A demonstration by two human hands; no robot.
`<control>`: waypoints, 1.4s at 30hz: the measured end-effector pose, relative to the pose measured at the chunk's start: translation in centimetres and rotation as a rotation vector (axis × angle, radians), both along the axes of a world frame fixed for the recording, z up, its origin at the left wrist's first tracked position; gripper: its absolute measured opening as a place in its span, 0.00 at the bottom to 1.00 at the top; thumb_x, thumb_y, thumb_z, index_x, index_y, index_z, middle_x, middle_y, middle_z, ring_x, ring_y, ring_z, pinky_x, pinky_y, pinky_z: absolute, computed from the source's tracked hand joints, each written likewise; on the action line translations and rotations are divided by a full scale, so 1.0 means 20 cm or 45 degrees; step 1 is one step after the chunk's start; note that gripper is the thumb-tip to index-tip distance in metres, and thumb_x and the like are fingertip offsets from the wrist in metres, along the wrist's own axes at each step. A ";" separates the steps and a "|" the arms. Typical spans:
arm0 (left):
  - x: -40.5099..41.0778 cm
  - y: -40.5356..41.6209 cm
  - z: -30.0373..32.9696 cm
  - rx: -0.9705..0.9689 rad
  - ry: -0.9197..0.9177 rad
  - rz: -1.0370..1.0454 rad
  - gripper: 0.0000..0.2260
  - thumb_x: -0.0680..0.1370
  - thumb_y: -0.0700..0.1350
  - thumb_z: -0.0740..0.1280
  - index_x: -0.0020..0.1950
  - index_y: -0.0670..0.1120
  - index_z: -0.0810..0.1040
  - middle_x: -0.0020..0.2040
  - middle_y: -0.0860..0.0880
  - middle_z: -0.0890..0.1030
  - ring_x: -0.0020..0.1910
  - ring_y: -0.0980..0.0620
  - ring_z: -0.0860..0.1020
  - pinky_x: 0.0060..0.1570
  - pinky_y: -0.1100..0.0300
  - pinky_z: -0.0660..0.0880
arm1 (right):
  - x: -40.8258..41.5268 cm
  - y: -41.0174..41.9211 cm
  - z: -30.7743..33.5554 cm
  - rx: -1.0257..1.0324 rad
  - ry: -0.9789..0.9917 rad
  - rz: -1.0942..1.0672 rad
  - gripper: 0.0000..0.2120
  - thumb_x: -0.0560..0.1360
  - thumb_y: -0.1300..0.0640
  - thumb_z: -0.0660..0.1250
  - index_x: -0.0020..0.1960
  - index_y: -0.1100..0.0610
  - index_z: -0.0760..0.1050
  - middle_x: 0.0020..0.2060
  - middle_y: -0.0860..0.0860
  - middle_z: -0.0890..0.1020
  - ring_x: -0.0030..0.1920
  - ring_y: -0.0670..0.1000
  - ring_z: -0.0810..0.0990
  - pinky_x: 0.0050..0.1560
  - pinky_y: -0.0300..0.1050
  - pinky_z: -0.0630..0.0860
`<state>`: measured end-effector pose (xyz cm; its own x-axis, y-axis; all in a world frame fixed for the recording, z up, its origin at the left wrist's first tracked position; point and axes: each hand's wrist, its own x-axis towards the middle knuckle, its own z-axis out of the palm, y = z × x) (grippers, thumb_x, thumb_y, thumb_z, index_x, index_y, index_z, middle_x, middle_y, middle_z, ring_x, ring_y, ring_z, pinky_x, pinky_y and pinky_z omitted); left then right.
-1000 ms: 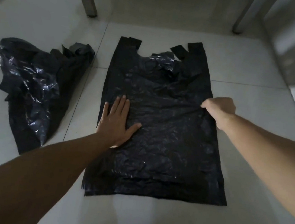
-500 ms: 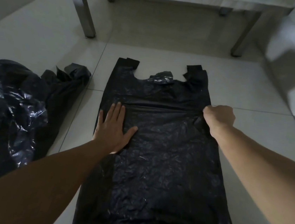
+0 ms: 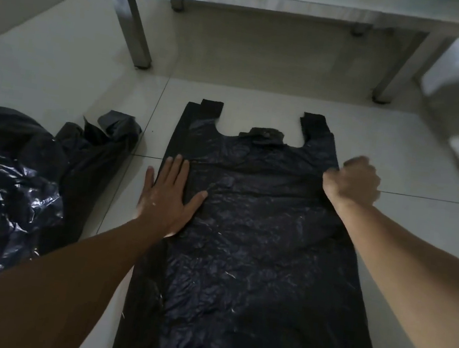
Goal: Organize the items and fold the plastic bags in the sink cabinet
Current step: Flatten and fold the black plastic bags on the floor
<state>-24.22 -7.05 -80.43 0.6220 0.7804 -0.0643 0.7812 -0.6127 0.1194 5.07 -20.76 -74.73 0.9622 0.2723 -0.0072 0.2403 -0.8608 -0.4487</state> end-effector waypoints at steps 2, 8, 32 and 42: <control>0.00 0.00 -0.03 0.020 -0.055 0.006 0.42 0.73 0.72 0.35 0.79 0.47 0.41 0.79 0.49 0.40 0.77 0.52 0.39 0.75 0.46 0.36 | -0.03 0.07 0.01 0.067 -0.291 0.177 0.17 0.75 0.49 0.67 0.59 0.59 0.73 0.57 0.58 0.77 0.59 0.61 0.74 0.58 0.56 0.70; -0.01 -0.01 -0.03 0.049 -0.248 0.044 0.43 0.75 0.70 0.45 0.79 0.40 0.49 0.79 0.43 0.45 0.78 0.47 0.42 0.76 0.49 0.39 | -0.07 0.43 0.08 0.020 0.077 0.669 0.29 0.74 0.37 0.66 0.69 0.51 0.69 0.61 0.50 0.79 0.66 0.57 0.73 0.68 0.59 0.61; -0.03 0.01 -0.03 -0.050 -0.488 0.016 0.36 0.72 0.56 0.57 0.75 0.36 0.61 0.77 0.39 0.56 0.77 0.42 0.53 0.75 0.45 0.48 | -0.54 0.79 -0.10 -0.180 -0.513 1.345 0.31 0.82 0.41 0.46 0.79 0.57 0.55 0.79 0.56 0.53 0.78 0.60 0.50 0.74 0.68 0.48; -0.02 0.01 -0.05 -0.034 -0.413 -0.017 0.35 0.73 0.56 0.56 0.74 0.35 0.62 0.76 0.37 0.58 0.76 0.38 0.56 0.75 0.42 0.50 | -0.32 0.49 -0.20 -0.487 -0.175 1.161 0.36 0.75 0.29 0.36 0.79 0.44 0.43 0.80 0.50 0.44 0.79 0.57 0.42 0.75 0.67 0.40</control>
<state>-24.69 -6.80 -81.38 0.6233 0.7730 0.1183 0.6920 -0.6157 0.3767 -1.26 -11.02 -78.71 0.3857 0.9099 -0.1525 0.9102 -0.4023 -0.0985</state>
